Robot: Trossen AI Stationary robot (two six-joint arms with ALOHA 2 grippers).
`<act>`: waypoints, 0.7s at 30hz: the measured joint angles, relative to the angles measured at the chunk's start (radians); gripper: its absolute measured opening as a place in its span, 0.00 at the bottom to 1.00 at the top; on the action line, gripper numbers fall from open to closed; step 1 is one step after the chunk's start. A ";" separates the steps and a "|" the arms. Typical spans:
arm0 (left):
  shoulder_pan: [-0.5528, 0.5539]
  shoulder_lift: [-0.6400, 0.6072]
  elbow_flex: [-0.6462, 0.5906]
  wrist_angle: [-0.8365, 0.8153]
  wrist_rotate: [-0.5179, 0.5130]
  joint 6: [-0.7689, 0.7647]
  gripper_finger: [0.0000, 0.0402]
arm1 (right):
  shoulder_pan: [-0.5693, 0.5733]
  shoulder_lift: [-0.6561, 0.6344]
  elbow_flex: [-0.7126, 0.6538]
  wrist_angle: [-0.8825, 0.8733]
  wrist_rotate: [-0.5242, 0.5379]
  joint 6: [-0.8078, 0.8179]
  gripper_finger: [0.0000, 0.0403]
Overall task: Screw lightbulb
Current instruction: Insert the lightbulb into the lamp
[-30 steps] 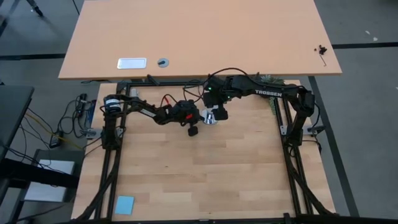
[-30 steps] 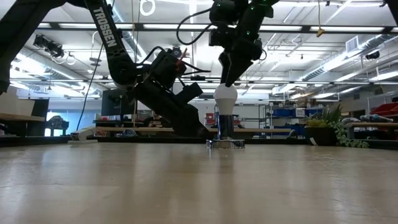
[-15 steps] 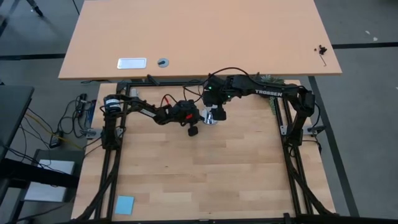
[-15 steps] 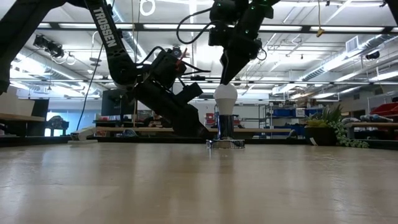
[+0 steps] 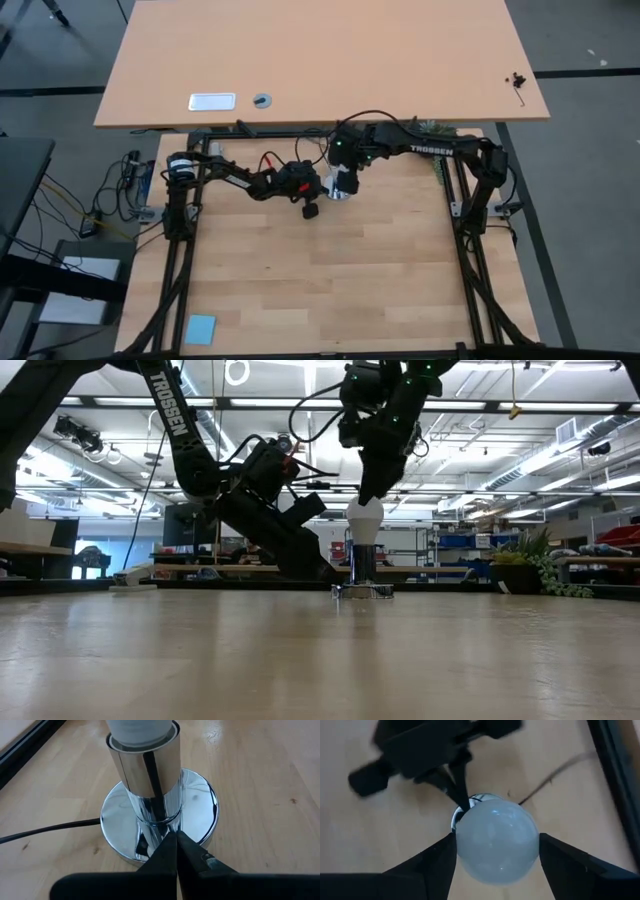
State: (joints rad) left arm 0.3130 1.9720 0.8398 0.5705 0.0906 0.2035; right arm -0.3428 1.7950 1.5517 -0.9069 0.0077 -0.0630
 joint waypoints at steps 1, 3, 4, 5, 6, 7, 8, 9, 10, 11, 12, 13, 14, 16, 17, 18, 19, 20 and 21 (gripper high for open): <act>0.000 0.000 0.000 0.000 0.000 0.000 0.00 | -0.002 0.000 0.000 -0.004 -0.001 0.063 0.67; 0.000 0.000 0.000 0.000 0.000 0.000 0.00 | -0.007 0.000 0.000 -0.008 0.000 0.182 0.68; 0.000 0.000 0.000 0.000 0.000 0.000 0.00 | -0.010 0.000 0.000 -0.011 0.001 0.226 0.68; 0.000 0.000 0.000 0.000 0.000 0.000 0.00 | -0.011 -0.001 0.000 -0.014 0.001 0.257 0.69; 0.000 0.000 0.000 0.000 0.000 0.000 0.00 | -0.011 -0.001 0.000 -0.015 0.001 0.273 0.70; 0.000 0.000 0.000 0.000 0.000 0.000 0.00 | -0.011 -0.001 0.000 -0.016 0.001 0.276 0.71; 0.000 0.000 0.000 0.000 0.000 0.000 0.00 | -0.011 0.000 0.000 -0.018 0.001 0.269 0.73; 0.000 0.000 0.000 0.000 0.000 0.000 0.00 | -0.011 0.000 0.001 -0.025 0.003 0.249 0.74; 0.000 0.000 0.000 0.000 0.000 0.000 0.00 | -0.010 0.000 0.004 -0.033 0.007 0.223 0.75; 0.000 0.000 0.000 0.000 0.000 0.000 0.00 | -0.009 0.000 0.011 -0.045 0.011 0.198 0.77; 0.000 0.000 0.000 0.000 0.000 0.000 0.00 | -0.010 0.001 0.020 -0.052 0.015 0.166 0.78; 0.000 0.000 0.000 0.000 0.000 0.000 0.00 | -0.012 0.001 0.031 -0.050 0.022 0.131 0.79; 0.000 0.000 0.000 0.000 0.000 0.000 0.00 | -0.011 0.001 0.043 -0.048 0.022 0.091 0.80; 0.000 0.000 0.000 0.000 0.000 0.000 0.00 | -0.011 0.001 0.063 -0.044 0.022 -0.027 0.82; 0.000 0.000 0.000 0.000 0.000 0.000 0.00 | -0.009 0.001 0.069 -0.041 0.022 -0.098 0.82; 0.000 0.000 0.000 0.000 0.000 0.000 0.00 | -0.007 0.001 0.072 -0.035 0.022 -0.171 0.83; 0.000 0.000 0.000 0.000 0.000 0.000 0.00 | -0.006 0.001 0.072 -0.030 0.021 -0.231 0.83; 0.000 0.000 0.000 0.000 0.000 0.000 0.00 | -0.006 0.001 0.072 -0.031 0.014 -0.282 0.83; 0.000 0.000 0.000 0.000 0.000 0.000 0.00 | -0.006 0.004 0.072 -0.033 -0.005 -0.320 0.82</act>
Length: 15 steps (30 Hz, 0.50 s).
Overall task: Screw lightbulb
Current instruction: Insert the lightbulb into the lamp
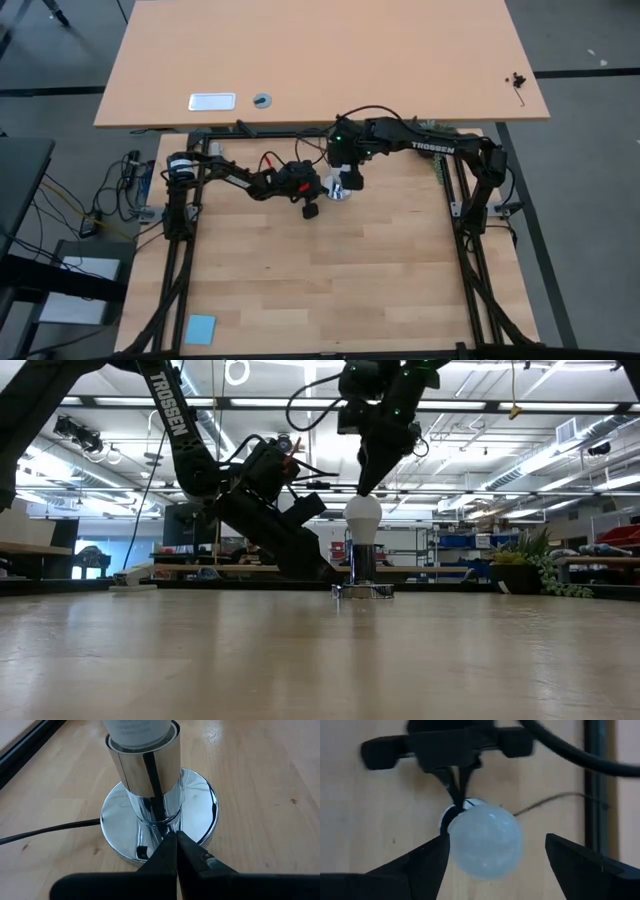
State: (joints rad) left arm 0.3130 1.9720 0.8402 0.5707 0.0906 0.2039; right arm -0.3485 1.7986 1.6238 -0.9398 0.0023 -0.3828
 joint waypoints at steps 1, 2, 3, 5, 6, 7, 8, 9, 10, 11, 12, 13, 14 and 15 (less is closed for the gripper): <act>0.000 0.000 0.000 0.000 0.000 0.000 0.00 | 0.000 0.005 0.000 0.000 -0.016 -0.025 0.82; 0.000 0.000 0.000 0.000 0.000 0.000 0.00 | 0.000 0.013 0.001 0.001 -0.029 -0.036 0.82; 0.000 0.000 0.000 0.000 0.000 0.000 0.00 | -0.002 0.019 0.000 -0.001 -0.041 -0.037 0.81; 0.000 0.000 0.000 0.000 0.000 0.000 0.00 | -0.006 0.032 -0.002 -0.005 -0.057 -0.036 0.80; 0.000 0.000 0.000 -0.001 0.000 0.000 0.00 | -0.006 0.037 -0.002 0.000 -0.060 -0.030 0.79; 0.000 0.000 0.000 -0.001 0.000 0.000 0.00 | -0.006 0.042 -0.002 -0.006 -0.061 -0.014 0.79; 0.000 0.000 0.000 -0.001 0.000 0.000 0.00 | -0.006 0.050 -0.002 -0.008 -0.057 0.008 0.78; 0.000 0.000 0.000 -0.001 0.000 0.000 0.00 | -0.006 0.055 -0.001 -0.003 -0.050 0.037 0.76; 0.000 0.000 0.000 -0.001 0.000 0.000 0.00 | -0.006 0.061 0.000 -0.001 -0.044 0.073 0.75; 0.000 0.000 0.000 -0.001 0.000 0.000 0.00 | -0.006 0.062 0.001 -0.004 -0.036 0.116 0.73; 0.000 0.000 0.000 -0.001 0.000 0.000 0.00 | -0.005 0.063 0.002 -0.005 -0.028 0.169 0.72; 0.000 0.000 0.000 -0.001 0.000 0.000 0.00 | -0.005 0.063 0.002 -0.007 -0.021 0.229 0.71; 0.000 0.000 0.000 -0.001 0.000 0.000 0.00 | -0.004 0.066 0.002 -0.008 -0.018 0.291 0.70; 0.000 0.000 0.000 -0.001 0.000 0.000 0.00 | -0.001 0.068 0.004 -0.008 -0.016 0.355 0.69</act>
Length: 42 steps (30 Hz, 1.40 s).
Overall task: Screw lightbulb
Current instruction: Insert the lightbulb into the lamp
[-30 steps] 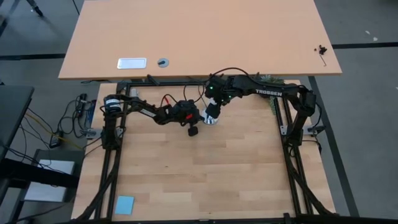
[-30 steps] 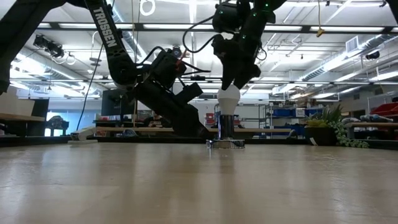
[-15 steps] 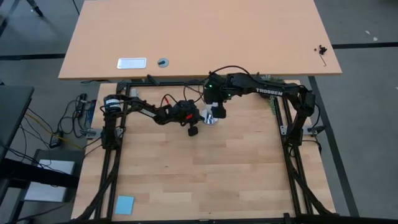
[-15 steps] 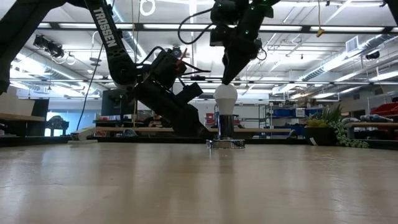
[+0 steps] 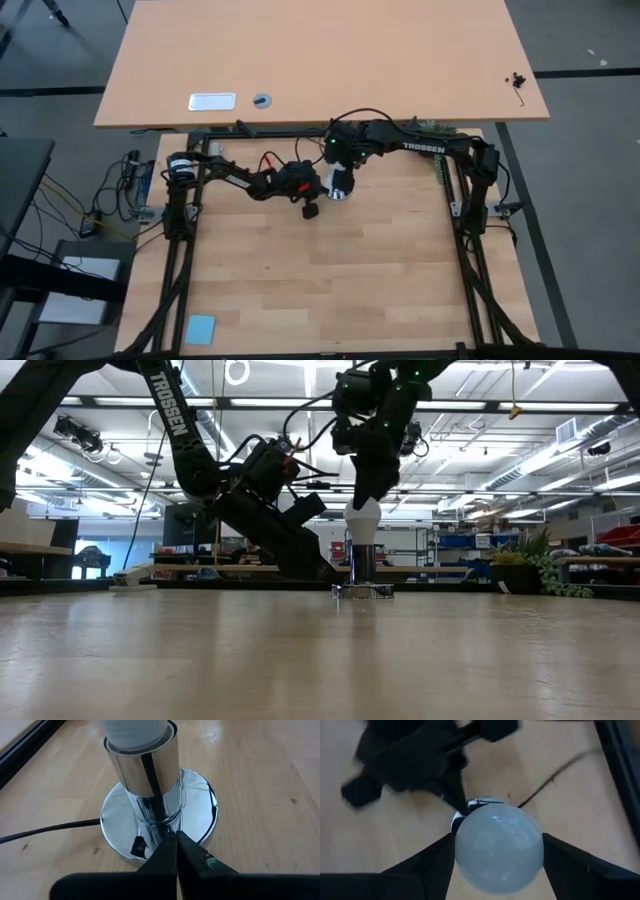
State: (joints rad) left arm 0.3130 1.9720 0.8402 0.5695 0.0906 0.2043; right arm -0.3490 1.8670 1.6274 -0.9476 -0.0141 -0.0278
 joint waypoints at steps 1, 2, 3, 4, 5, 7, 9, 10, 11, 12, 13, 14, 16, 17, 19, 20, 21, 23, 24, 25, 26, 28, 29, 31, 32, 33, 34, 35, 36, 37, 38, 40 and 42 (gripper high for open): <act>0.000 0.000 0.000 0.000 0.000 0.000 0.00 | 0.001 0.001 0.001 -0.003 0.007 0.067 0.69; 0.000 0.000 0.000 0.000 0.000 0.000 0.00 | 0.003 0.001 0.001 -0.012 0.015 0.130 0.69; 0.000 0.000 0.000 0.000 0.000 0.000 0.00 | 0.007 0.000 0.001 -0.020 0.020 0.177 0.69; 0.000 0.000 0.000 0.000 0.000 0.000 0.00 | 0.010 0.000 0.001 -0.028 0.024 0.209 0.70; 0.000 0.000 0.000 -0.001 0.000 0.000 0.00 | 0.014 0.001 0.001 -0.031 0.028 0.229 0.71; 0.000 0.000 0.000 -0.001 0.000 0.000 0.00 | 0.024 0.000 0.003 -0.036 0.032 0.232 0.74; 0.000 0.000 0.000 -0.001 0.000 0.000 0.00 | 0.032 0.000 0.019 -0.062 0.033 0.182 0.77; 0.000 0.000 0.000 0.000 0.000 0.000 0.00 | 0.039 0.001 0.029 -0.077 0.035 0.152 0.79; 0.000 0.000 0.000 0.000 0.000 0.000 0.00 | 0.045 0.000 0.041 -0.088 0.043 0.124 0.80; 0.000 0.000 0.000 -0.001 0.000 0.000 0.00 | 0.050 -0.003 0.057 -0.085 0.049 0.092 0.82; 0.000 0.000 0.000 -0.001 0.000 0.000 0.00 | 0.054 -0.006 0.075 -0.077 0.051 0.057 0.83; 0.000 0.000 0.000 -0.001 0.000 0.000 0.00 | 0.057 -0.010 0.093 -0.073 0.051 0.016 0.84; 0.000 0.000 0.000 -0.001 0.000 0.000 0.00 | 0.064 -0.012 0.122 -0.077 0.048 -0.104 0.86; 0.000 0.000 0.000 -0.001 0.000 0.000 0.00 | 0.066 -0.012 0.128 -0.078 0.044 -0.178 0.87; 0.000 0.000 0.000 -0.001 0.000 0.000 0.00 | 0.068 -0.012 0.129 -0.084 0.033 -0.312 0.87; 0.000 0.000 0.000 -0.001 0.000 0.000 0.00 | 0.069 -0.012 0.129 -0.084 0.019 -0.365 0.87; 0.000 0.000 0.000 -0.001 0.000 0.000 0.00 | 0.068 -0.012 0.124 -0.076 0.014 -0.391 0.86; 0.000 0.000 0.000 -0.001 0.000 0.000 0.00 | 0.059 -0.006 0.112 -0.067 0.000 -0.408 0.86; 0.000 0.000 0.000 -0.001 0.000 0.000 0.00 | 0.052 -0.002 0.103 -0.070 -0.007 -0.411 0.85; 0.000 0.000 0.000 -0.001 0.000 0.000 0.00 | 0.045 -0.001 0.091 -0.072 -0.007 -0.411 0.85; 0.000 0.000 0.000 -0.001 0.000 0.000 0.00 | 0.040 -0.001 0.078 -0.069 -0.007 -0.411 0.84; 0.000 0.000 0.000 -0.001 0.000 0.000 0.00 | 0.031 -0.001 0.055 -0.045 -0.005 -0.407 0.83; 0.000 0.000 0.000 -0.001 0.000 0.000 0.00 | 0.027 -0.001 0.045 -0.039 -0.005 -0.395 0.82; 0.000 0.000 0.000 -0.001 0.000 0.000 0.00 | 0.023 -0.001 0.034 -0.034 -0.005 -0.361 0.80; 0.000 0.000 0.000 -0.001 0.000 0.000 0.00 | 0.021 -0.002 0.028 -0.023 -0.005 -0.341 0.79; 0.000 0.000 0.000 -0.001 0.000 0.000 0.00 | 0.021 -0.002 0.020 -0.015 0.002 -0.324 0.78; 0.000 0.000 0.000 -0.001 0.000 0.000 0.00 | 0.021 -0.002 0.013 -0.017 0.016 -0.307 0.76; 0.000 0.000 0.000 -0.001 0.000 0.000 0.00 | 0.020 -0.002 0.010 -0.016 0.029 -0.283 0.75; 0.000 0.000 0.000 -0.001 0.000 0.000 0.00 | 0.021 -0.004 0.007 -0.015 0.044 -0.252 0.73; 0.000 0.000 0.000 -0.001 0.000 0.000 0.00 | 0.022 -0.004 0.004 -0.013 0.060 -0.217 0.72; 0.000 0.000 0.000 -0.001 0.000 0.000 0.00 | 0.024 -0.004 0.002 -0.012 0.073 -0.183 0.70; 0.000 0.000 0.000 -0.001 0.000 0.000 0.00 | 0.024 -0.005 0.000 -0.012 0.080 -0.095 0.68; 0.000 0.000 0.000 -0.001 0.000 0.000 0.00 | 0.029 -0.005 0.000 -0.012 0.086 0.013 0.67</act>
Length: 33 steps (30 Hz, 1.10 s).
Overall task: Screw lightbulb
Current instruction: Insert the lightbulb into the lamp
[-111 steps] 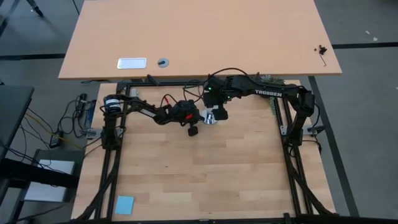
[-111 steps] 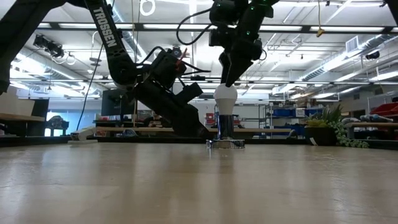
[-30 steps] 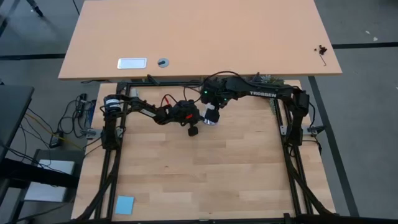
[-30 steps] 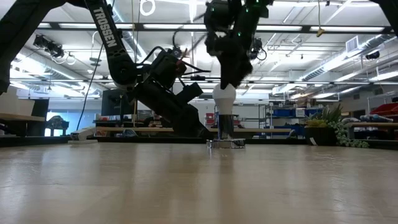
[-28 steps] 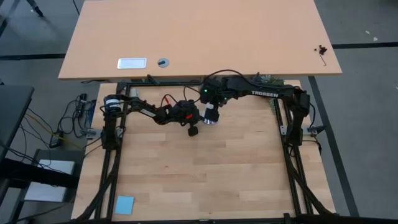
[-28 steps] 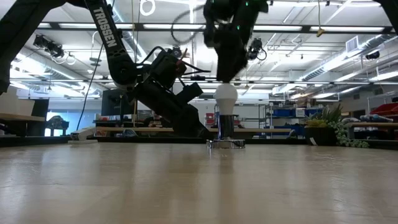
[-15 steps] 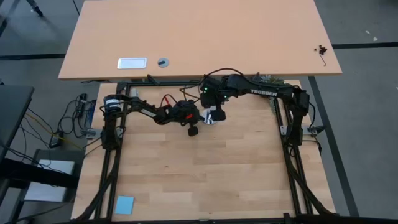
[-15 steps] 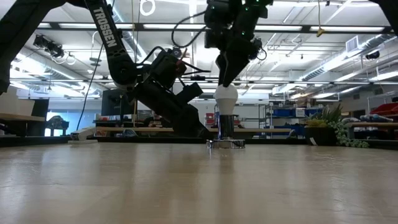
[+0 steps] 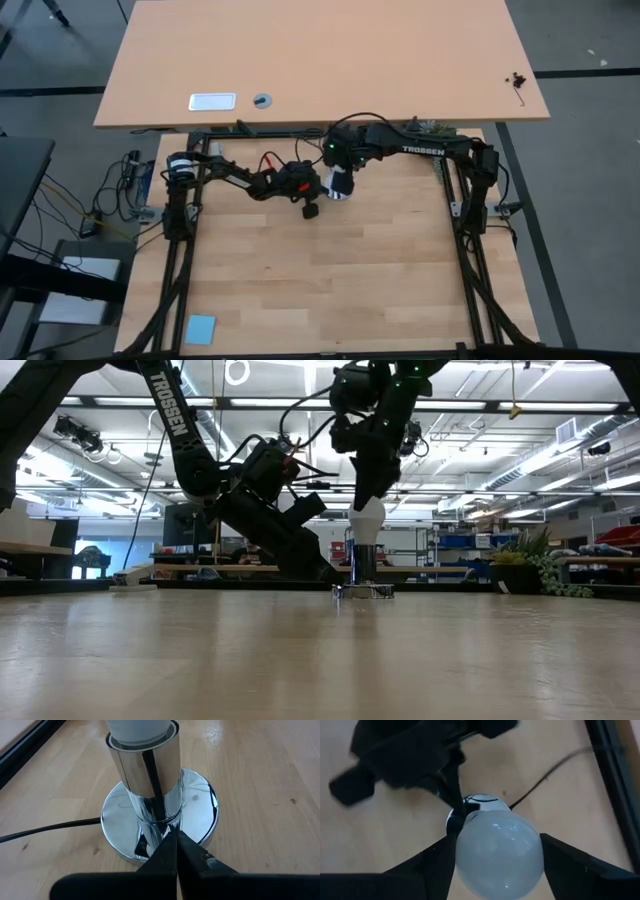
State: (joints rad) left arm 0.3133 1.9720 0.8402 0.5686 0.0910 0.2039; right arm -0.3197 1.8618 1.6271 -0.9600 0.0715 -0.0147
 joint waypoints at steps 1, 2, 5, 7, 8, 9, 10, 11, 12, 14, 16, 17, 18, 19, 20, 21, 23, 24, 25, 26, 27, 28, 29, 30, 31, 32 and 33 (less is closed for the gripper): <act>0.000 0.000 0.000 0.000 0.000 0.000 0.00 | 0.001 0.000 0.000 -0.001 0.008 0.058 0.67; 0.000 0.000 0.000 0.000 0.000 0.000 0.00 | 0.002 0.000 0.000 -0.002 0.015 0.113 0.67; 0.000 0.000 0.000 0.000 0.000 0.000 0.00 | 0.002 0.000 0.000 -0.003 0.008 0.243 0.70; 0.000 0.000 0.000 0.000 0.000 0.000 0.00 | 0.002 0.000 0.002 -0.004 0.006 0.275 0.73; 0.000 0.000 0.000 0.000 0.000 0.000 0.00 | 0.003 0.001 0.008 -0.011 0.004 0.272 0.74; 0.000 0.000 0.000 0.000 0.000 0.000 0.00 | 0.003 0.002 0.014 -0.014 -0.002 0.258 0.76; 0.000 0.000 0.000 0.000 0.000 0.000 0.00 | 0.004 0.003 0.023 -0.019 -0.007 0.233 0.78; 0.000 0.000 0.000 0.000 0.000 0.000 0.00 | 0.005 0.004 0.033 -0.022 -0.008 0.205 0.79; 0.000 0.000 0.000 0.000 0.000 0.000 0.00 | 0.005 0.004 0.047 -0.020 -0.007 0.169 0.81; 0.000 0.000 0.000 0.000 0.000 0.000 0.00 | 0.006 0.003 0.073 -0.012 -0.007 0.062 0.84; 0.000 0.000 0.000 0.000 0.000 0.000 0.00 | 0.006 0.003 0.091 -0.018 -0.015 -0.067 0.86; 0.000 0.000 0.000 0.000 0.000 0.000 0.00 | 0.006 0.003 0.097 -0.023 -0.040 -0.151 0.87; 0.000 0.000 0.000 0.000 0.002 0.000 0.00 | 0.005 0.003 0.101 -0.030 -0.066 -0.244 0.87; 0.000 0.000 0.000 0.000 0.005 0.000 0.00 | 0.006 0.003 0.102 -0.041 -0.076 -0.333 0.87; 0.000 0.000 0.000 0.000 0.007 0.000 0.00 | 0.006 0.003 0.102 -0.054 -0.080 -0.404 0.87; 0.000 0.000 0.000 0.000 0.007 0.000 0.00 | 0.006 0.003 0.102 -0.058 -0.080 -0.451 0.86; 0.000 0.000 0.000 0.000 0.008 0.000 0.00 | 0.001 0.002 0.093 -0.037 -0.092 -0.502 0.85; 0.000 0.000 0.000 0.000 0.008 0.000 0.00 | -0.004 0.002 0.085 -0.030 -0.096 -0.515 0.84; 0.000 0.000 0.000 -0.001 0.008 0.000 0.00 | -0.009 0.002 0.079 -0.033 -0.096 -0.517 0.83; 0.000 0.000 0.000 -0.001 0.008 0.000 0.00 | -0.012 0.003 0.078 -0.041 -0.096 -0.515 0.82; 0.000 0.000 0.000 -0.001 0.008 0.000 0.00 | -0.015 0.003 0.078 -0.043 -0.096 -0.507 0.82; 0.000 0.000 0.000 -0.001 0.008 0.000 0.00 | -0.019 0.003 0.079 -0.043 -0.096 -0.504 0.81; 0.000 0.000 0.000 0.000 0.008 0.000 0.00 | -0.020 0.002 0.079 -0.043 -0.096 -0.504 0.80; 0.000 0.000 0.000 0.000 0.008 0.000 0.00 | -0.022 0.002 0.077 -0.041 -0.098 -0.505 0.79; 0.000 0.000 0.000 -0.001 0.009 0.000 0.00 | -0.023 0.002 0.071 -0.037 -0.099 -0.505 0.78; 0.000 0.000 0.000 0.000 0.009 0.000 0.00 | -0.024 0.003 0.067 -0.040 -0.099 -0.505 0.77; 0.000 0.000 0.000 0.000 0.009 0.000 0.00 | -0.026 0.003 0.061 -0.040 -0.100 -0.505 0.76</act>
State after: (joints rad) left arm 0.3138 1.9720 0.8402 0.5682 0.1001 0.2039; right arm -0.3459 1.8644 1.6886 -1.0001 -0.0281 -0.5201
